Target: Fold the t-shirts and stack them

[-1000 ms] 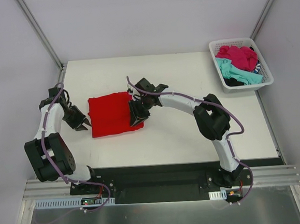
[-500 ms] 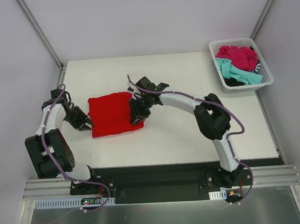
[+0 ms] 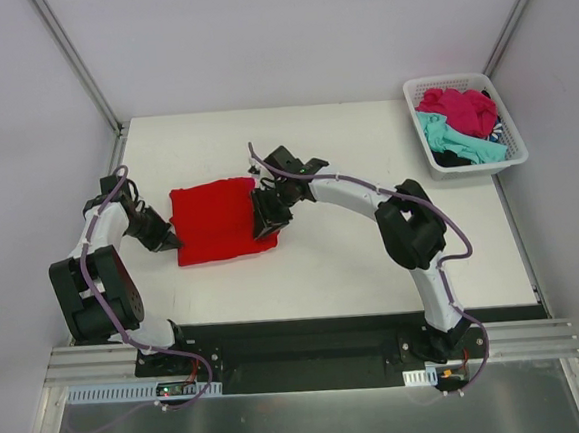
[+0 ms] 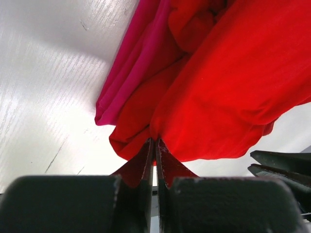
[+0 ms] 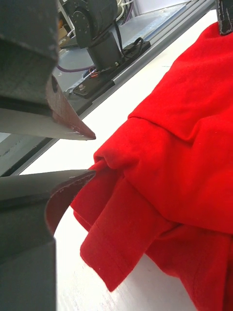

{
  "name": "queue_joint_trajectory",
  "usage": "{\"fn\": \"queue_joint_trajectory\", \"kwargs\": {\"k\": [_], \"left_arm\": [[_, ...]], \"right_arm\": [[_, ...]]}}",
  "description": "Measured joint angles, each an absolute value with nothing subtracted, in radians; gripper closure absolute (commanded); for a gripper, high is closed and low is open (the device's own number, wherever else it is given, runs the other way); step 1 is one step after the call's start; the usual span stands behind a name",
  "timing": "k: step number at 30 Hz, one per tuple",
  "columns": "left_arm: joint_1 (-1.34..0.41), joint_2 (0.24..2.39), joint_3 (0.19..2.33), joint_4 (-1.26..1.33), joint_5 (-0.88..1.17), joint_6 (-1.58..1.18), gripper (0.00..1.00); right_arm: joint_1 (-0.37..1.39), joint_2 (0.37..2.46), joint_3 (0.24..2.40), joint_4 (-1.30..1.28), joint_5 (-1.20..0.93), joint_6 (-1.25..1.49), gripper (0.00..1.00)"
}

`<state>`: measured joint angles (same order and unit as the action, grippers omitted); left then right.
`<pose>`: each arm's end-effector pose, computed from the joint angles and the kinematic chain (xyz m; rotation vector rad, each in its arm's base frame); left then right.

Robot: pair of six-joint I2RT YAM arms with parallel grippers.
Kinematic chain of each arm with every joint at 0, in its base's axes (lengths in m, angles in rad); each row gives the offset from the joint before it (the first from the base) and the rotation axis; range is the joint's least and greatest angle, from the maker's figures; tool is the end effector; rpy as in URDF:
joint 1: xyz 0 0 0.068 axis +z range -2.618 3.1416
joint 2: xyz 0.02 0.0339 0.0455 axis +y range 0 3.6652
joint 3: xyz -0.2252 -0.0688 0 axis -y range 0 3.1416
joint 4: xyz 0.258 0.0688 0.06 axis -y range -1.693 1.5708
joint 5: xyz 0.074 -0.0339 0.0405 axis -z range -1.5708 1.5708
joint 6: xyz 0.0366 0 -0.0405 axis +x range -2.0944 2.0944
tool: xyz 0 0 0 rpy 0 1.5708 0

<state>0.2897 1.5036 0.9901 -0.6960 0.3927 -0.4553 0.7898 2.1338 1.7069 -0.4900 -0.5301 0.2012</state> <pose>0.2888 0.0715 0.1629 -0.9101 2.6043 -0.5882 0.3136 0.3426 0.1679 -0.9904 2.4364 1.0476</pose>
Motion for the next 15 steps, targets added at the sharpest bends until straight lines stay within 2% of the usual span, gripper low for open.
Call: {"fn": "queue_joint_trajectory", "kwargs": {"k": [9,15], "left_arm": [[0.29,1.504,0.99,-0.692,0.412,-0.456,1.0],[0.29,1.504,0.99,-0.692,0.419,-0.456,1.0]], "right_arm": [[0.78,2.141,1.707,-0.461,-0.542,0.209,0.66],[0.788,2.221,1.774,-0.446,-0.562,0.227,0.66]]}}
